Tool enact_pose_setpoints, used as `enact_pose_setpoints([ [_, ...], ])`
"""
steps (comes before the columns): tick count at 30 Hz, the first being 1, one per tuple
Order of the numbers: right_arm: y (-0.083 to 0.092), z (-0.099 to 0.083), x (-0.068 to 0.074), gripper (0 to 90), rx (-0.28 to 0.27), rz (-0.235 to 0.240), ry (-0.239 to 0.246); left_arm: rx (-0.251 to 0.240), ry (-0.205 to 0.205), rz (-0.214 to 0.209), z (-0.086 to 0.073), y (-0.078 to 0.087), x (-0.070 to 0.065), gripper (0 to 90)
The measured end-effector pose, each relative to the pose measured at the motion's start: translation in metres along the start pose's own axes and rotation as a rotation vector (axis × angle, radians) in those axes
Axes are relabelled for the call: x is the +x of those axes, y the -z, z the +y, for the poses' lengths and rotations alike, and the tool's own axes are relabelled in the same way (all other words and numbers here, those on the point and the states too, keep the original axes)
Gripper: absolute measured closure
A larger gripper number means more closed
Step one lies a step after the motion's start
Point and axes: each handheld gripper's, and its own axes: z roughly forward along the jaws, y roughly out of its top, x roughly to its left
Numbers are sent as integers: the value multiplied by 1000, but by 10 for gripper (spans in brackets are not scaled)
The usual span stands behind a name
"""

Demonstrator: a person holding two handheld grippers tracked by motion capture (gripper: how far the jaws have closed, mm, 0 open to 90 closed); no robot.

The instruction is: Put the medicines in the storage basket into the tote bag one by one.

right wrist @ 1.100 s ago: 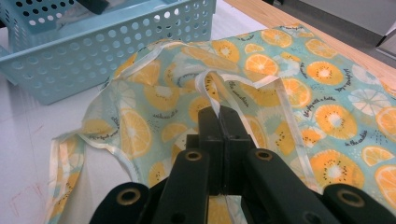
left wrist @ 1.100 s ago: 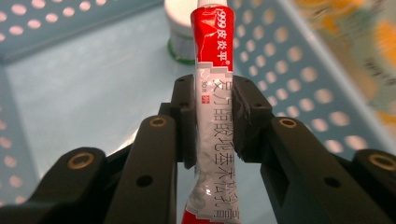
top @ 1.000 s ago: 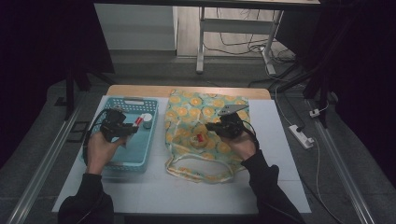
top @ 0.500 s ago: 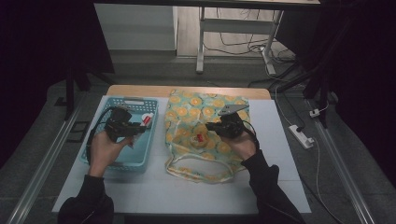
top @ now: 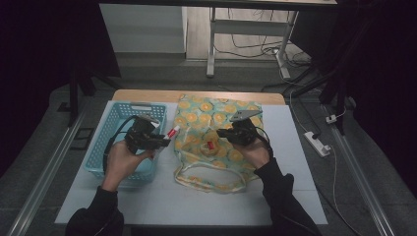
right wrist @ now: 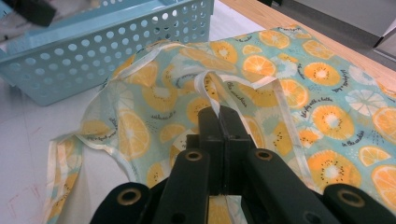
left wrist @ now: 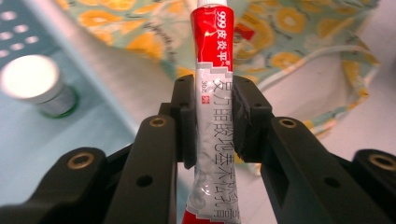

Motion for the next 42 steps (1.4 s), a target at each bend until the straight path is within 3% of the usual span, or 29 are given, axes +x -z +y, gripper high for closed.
enact_pose_setpoints([
  [6, 0, 0, 0, 898, -4, -2, -1, 19, -39, -48, 6, -13, -16, 725],
  [14, 1, 1, 0, 899, -6, -2, -1, 55, -70, -77, 11, -35, -28, 725],
  [23, 1, 2, 2, 898, -10, 0, 5, 82, -59, -100, 16, -58, -32, 724],
  [28, 2, 2, 1, 898, -13, 0, 5, 81, -57, -99, 24, -68, -34, 724],
  [32, 1, 2, 2, 898, -14, 0, 3, 82, -72, -85, 32, -76, -36, 724],
  [42, -1, 1, 3, 899, -7, 3, 4, 94, -62, -45, 46, -102, -33, 724],
])
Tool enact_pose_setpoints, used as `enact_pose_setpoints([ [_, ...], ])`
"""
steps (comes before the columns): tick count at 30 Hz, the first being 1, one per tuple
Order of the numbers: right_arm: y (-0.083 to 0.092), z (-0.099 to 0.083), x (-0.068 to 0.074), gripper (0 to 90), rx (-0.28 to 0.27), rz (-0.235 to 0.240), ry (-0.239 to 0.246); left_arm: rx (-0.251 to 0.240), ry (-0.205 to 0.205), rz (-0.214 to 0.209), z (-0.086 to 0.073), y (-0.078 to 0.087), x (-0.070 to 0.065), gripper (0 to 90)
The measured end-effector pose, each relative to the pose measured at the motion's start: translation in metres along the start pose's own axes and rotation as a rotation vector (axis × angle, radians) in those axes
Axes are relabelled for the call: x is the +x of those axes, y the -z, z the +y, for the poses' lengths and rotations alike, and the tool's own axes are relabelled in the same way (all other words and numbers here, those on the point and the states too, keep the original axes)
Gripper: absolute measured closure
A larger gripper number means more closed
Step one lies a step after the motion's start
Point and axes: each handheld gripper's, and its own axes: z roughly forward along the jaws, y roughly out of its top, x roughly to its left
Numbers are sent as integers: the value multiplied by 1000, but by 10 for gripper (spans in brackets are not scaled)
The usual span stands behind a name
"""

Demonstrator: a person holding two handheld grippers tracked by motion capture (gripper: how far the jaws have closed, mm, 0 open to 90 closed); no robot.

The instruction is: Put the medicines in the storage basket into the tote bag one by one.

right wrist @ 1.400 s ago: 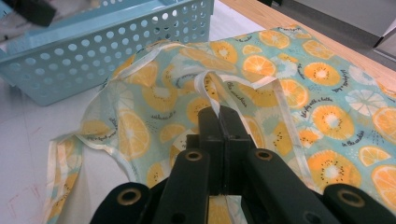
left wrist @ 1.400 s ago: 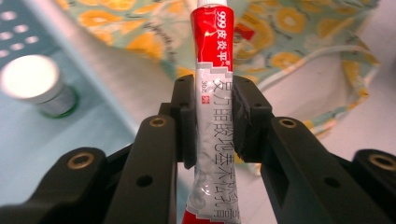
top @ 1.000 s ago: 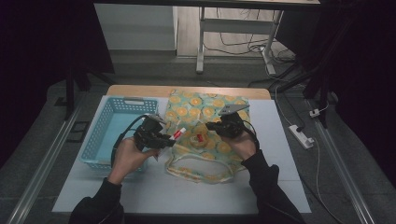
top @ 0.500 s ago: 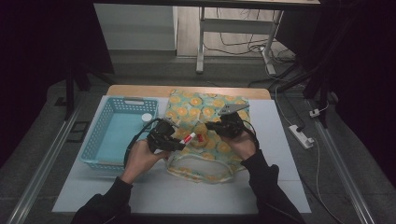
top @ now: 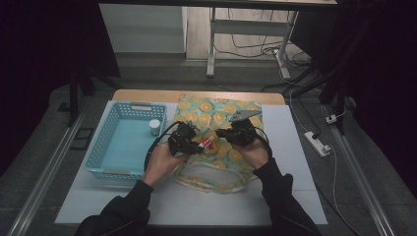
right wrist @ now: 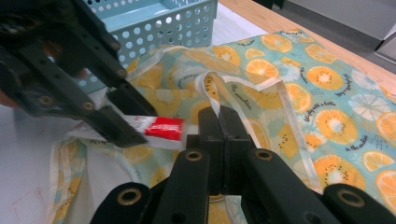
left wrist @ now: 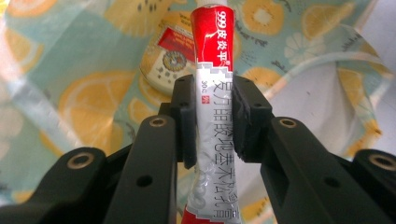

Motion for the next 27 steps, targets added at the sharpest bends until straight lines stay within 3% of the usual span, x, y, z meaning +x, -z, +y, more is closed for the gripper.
enact_pose_setpoints([
  [10, -1, 0, 1, 899, -1, -5, -4, 4, 11, 45, 15, -17, 6, 724],
  [27, -5, 0, 2, 899, 11, -3, 1, 21, 108, 135, 18, -37, 27, 723],
])
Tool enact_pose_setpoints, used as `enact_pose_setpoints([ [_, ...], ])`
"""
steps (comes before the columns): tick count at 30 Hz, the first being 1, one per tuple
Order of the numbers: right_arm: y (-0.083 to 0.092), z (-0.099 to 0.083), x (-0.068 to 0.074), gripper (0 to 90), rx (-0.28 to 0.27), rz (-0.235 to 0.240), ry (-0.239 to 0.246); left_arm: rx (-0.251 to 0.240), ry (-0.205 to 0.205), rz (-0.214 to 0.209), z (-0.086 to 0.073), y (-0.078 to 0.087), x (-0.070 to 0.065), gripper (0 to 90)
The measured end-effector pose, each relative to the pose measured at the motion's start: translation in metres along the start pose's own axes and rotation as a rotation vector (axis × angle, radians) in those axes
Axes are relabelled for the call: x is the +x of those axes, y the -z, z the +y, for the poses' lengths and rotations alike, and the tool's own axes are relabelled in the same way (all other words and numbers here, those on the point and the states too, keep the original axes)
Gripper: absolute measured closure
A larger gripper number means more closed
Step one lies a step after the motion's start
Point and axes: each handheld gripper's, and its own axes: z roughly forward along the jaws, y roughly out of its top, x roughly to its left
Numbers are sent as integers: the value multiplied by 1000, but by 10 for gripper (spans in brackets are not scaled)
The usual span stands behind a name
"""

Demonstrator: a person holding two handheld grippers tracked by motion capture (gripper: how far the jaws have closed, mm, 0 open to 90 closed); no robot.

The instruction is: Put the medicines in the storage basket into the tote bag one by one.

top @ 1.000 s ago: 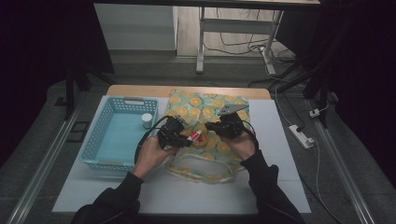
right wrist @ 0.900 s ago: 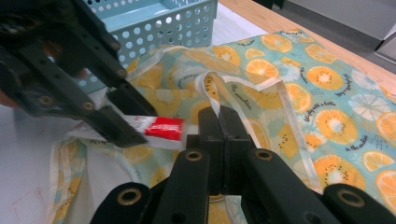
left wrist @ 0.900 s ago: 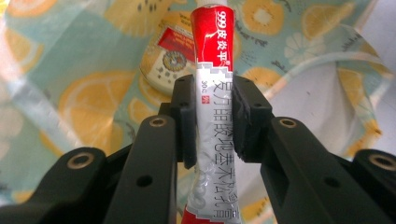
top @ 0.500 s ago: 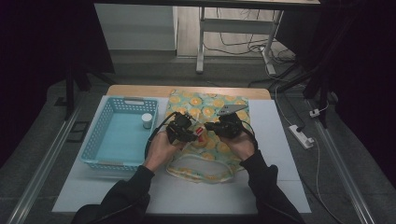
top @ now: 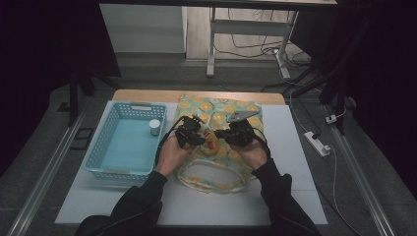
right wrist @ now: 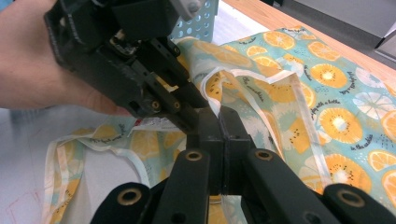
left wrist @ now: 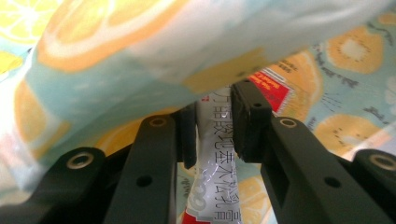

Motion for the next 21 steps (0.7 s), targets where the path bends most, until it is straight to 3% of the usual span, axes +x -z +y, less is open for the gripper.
enact_pose_setpoints([
  [10, -3, -1, 1, 899, 9, 3, 3, 24, 27, 44, 2, -7, 6, 722],
  [15, -4, -1, 2, 898, 12, 4, 4, 26, 35, 44, 0, -10, 8, 722],
  [21, -3, -1, 1, 898, 10, 4, 3, 0, 27, 45, 1, -4, 2, 572],
])
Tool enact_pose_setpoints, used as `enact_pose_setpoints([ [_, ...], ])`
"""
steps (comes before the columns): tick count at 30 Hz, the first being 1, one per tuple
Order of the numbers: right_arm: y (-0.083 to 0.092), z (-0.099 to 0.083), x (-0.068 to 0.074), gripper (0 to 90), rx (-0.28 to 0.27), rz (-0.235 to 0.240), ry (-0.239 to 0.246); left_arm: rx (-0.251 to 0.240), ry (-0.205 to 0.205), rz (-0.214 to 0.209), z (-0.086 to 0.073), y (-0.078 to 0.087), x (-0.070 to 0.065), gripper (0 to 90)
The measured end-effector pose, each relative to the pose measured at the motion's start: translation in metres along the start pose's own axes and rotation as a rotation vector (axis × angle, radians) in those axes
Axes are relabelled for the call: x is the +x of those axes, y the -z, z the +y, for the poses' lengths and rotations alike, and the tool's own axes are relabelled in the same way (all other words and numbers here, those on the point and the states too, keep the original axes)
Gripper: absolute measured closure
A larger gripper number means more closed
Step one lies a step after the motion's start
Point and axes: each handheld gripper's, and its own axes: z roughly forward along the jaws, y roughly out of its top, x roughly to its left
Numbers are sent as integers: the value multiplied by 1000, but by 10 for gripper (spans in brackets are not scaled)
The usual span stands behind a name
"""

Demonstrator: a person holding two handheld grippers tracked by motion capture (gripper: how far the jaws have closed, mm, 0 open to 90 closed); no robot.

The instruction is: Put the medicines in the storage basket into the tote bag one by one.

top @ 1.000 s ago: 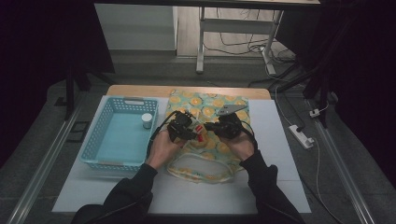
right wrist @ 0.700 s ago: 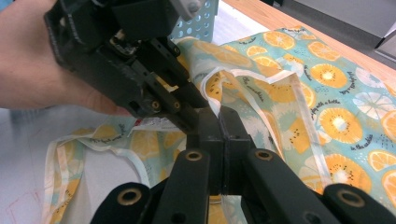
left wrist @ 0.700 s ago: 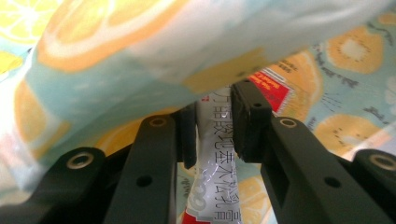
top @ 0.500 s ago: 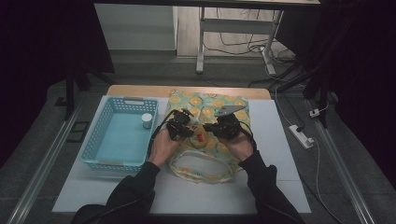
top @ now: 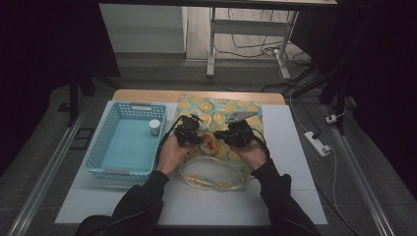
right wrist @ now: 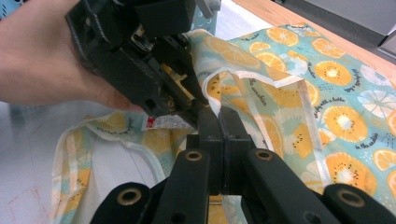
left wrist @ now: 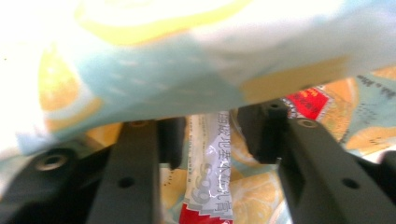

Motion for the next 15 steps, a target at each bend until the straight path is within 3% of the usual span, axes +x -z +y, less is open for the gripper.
enact_pose_setpoints([
  [6, 2, 1, 0, 898, -3, 1, 2, -1, -10, -34, -2, 7, -7, 437],
  [15, 2, 0, -1, 898, -4, -2, 0, -29, -93, -121, -14, 23, -10, 262],
])
